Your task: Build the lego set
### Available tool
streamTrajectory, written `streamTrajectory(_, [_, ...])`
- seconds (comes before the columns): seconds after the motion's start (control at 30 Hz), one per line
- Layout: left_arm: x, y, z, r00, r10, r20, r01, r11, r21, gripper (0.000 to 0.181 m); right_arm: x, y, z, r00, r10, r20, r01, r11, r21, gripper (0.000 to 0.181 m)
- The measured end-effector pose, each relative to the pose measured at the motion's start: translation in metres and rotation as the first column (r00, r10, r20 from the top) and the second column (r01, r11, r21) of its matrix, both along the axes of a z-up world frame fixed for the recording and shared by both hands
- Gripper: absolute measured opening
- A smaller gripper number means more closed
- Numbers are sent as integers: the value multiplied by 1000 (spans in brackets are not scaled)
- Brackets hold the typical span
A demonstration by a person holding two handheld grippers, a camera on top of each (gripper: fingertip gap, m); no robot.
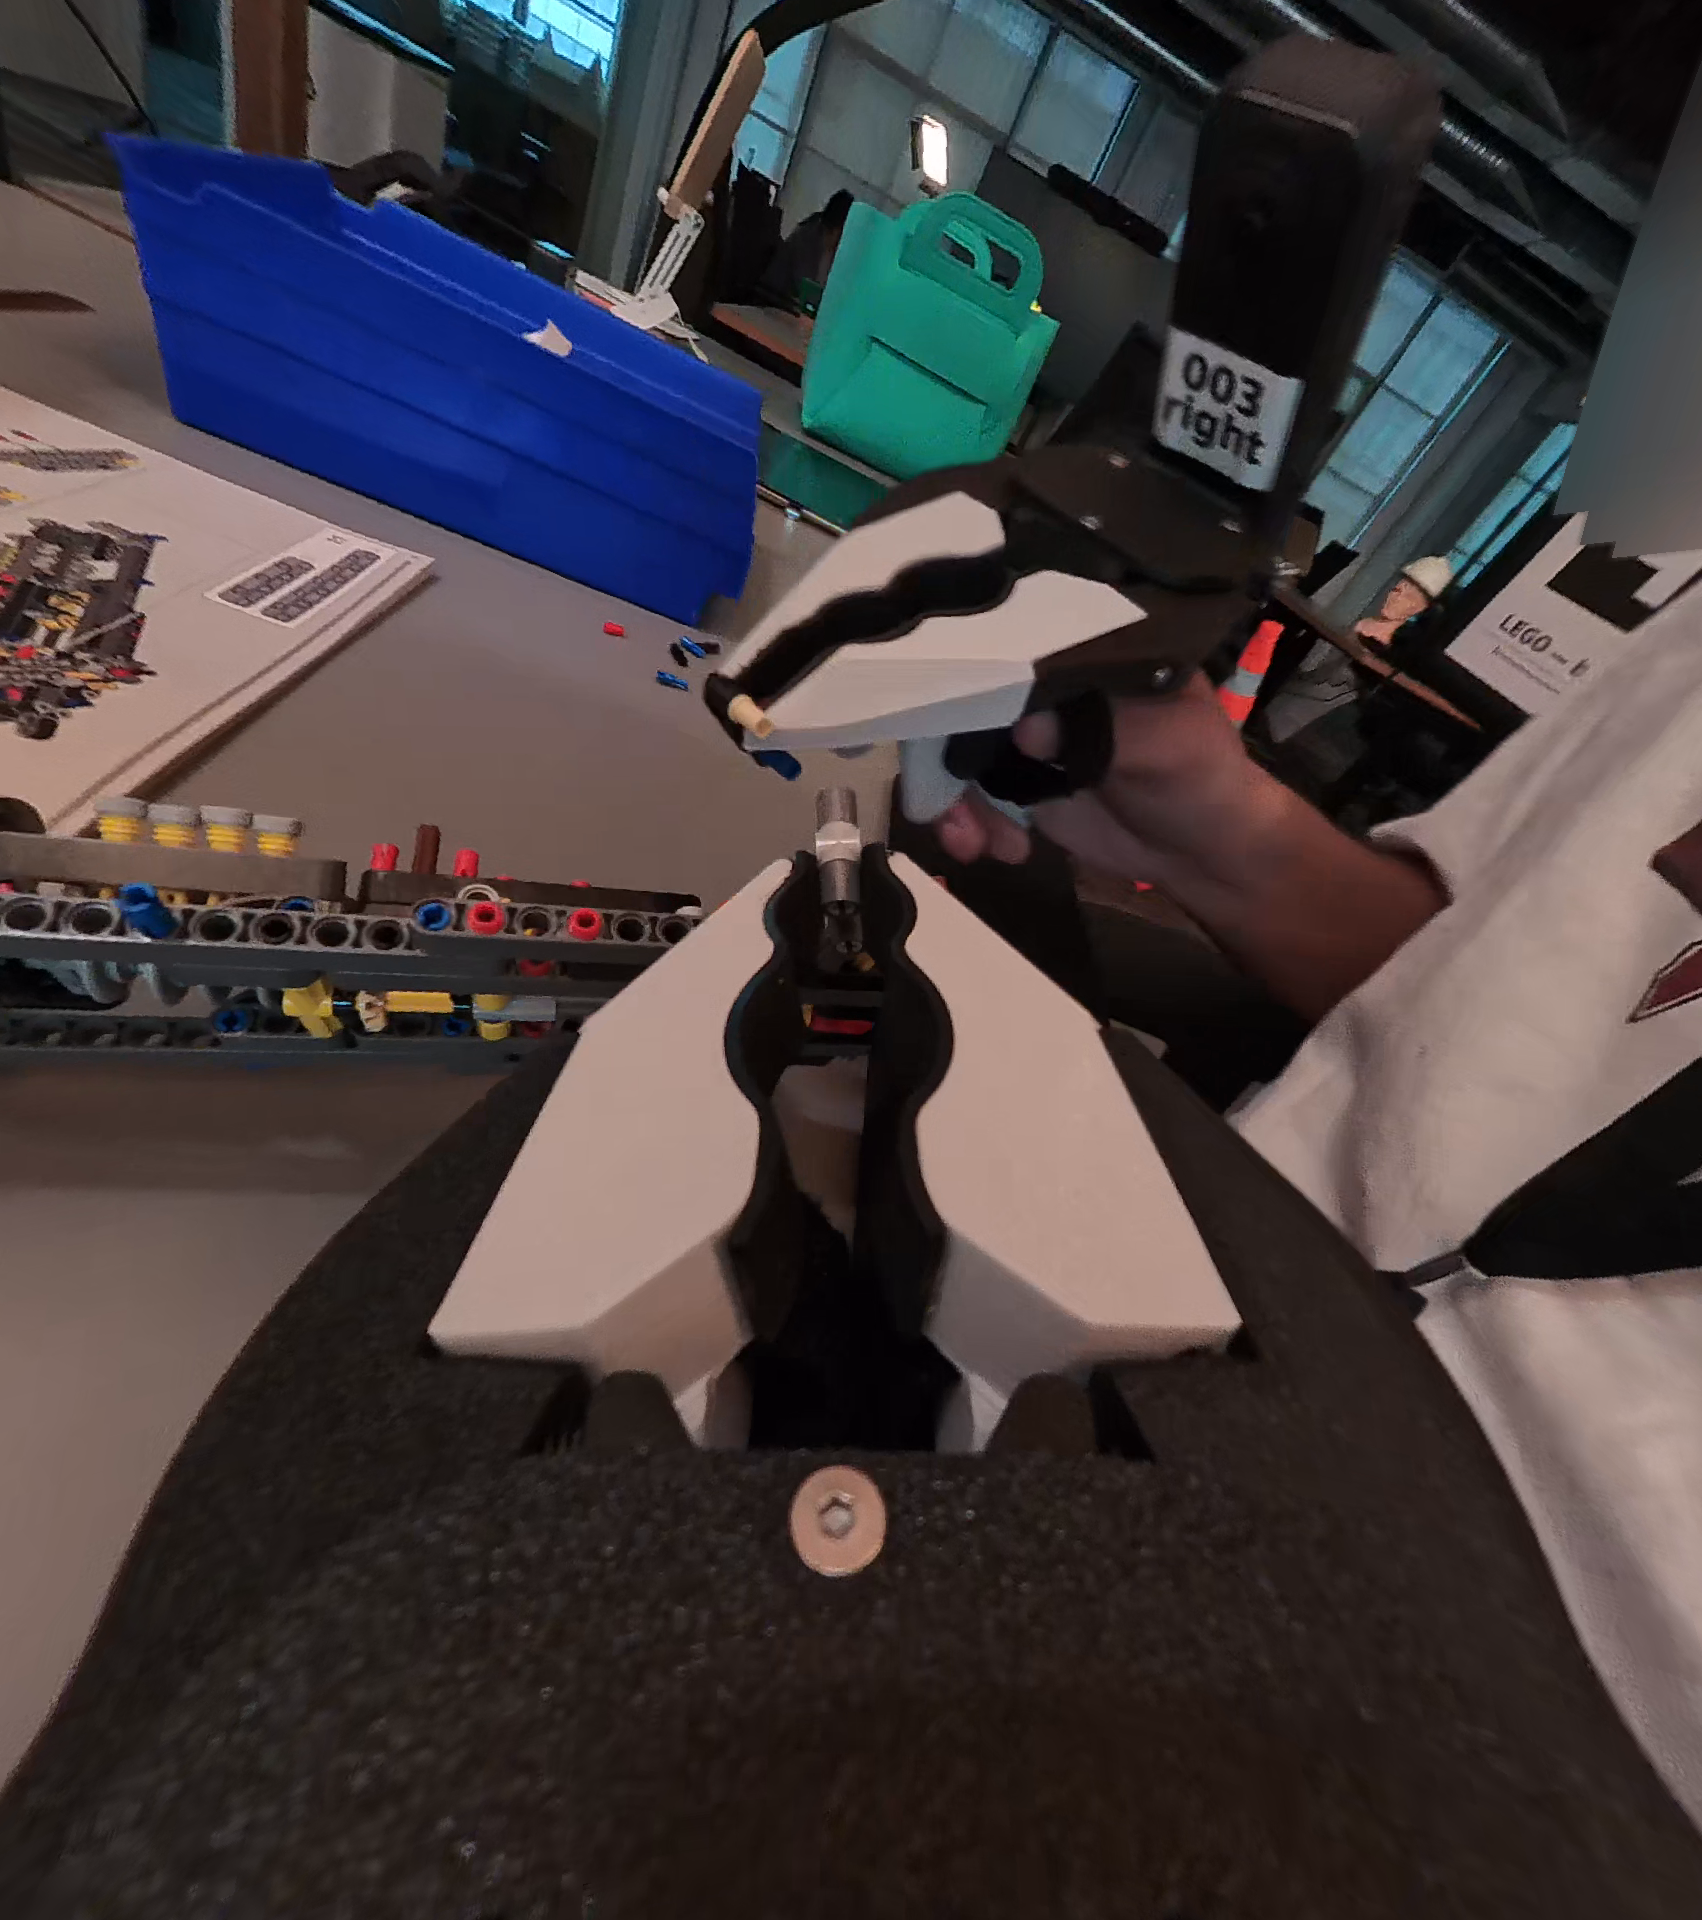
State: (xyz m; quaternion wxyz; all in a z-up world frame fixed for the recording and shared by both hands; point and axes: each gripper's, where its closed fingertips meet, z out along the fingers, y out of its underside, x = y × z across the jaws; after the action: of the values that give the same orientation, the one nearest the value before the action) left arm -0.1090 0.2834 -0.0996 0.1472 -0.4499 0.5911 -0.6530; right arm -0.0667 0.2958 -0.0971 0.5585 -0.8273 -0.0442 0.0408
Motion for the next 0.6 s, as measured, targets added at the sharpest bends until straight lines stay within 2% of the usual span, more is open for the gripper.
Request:
streamTrajectory(0.17, [-2, 0, 2, 999, 19, 31, -19, 999, 26, 5, -11, -8, -6, 984, -161, 77, 161, 987, -1, 6])
streamTrajectory(0.27, [-1, 0, 1, 999, 29, 33, -30, 999, 44, 5, -16, -9, -9, 973, -219, 70, 221, 975, -27, 6])
streamTrajectory(0.37, [-1, -1, -1, 999, 29, 29, -31, 997, 66, 5, -23, -11, -10, 971, -236, 47, 238, 970, -54, 6])
streamTrajectory(0.53, [0, -3, -3, 998, 39, 38, -43, 992, 115, 6, -22, -14, -3, 959, -236, 159, 251, 964, -83, 6])
streamTrajectory(0.6, [0, -4, -4, 997, 52, 59, -61, 985, 161, 5, -24, -15, -7, 961, -221, 169, 245, 959, -143, 6])
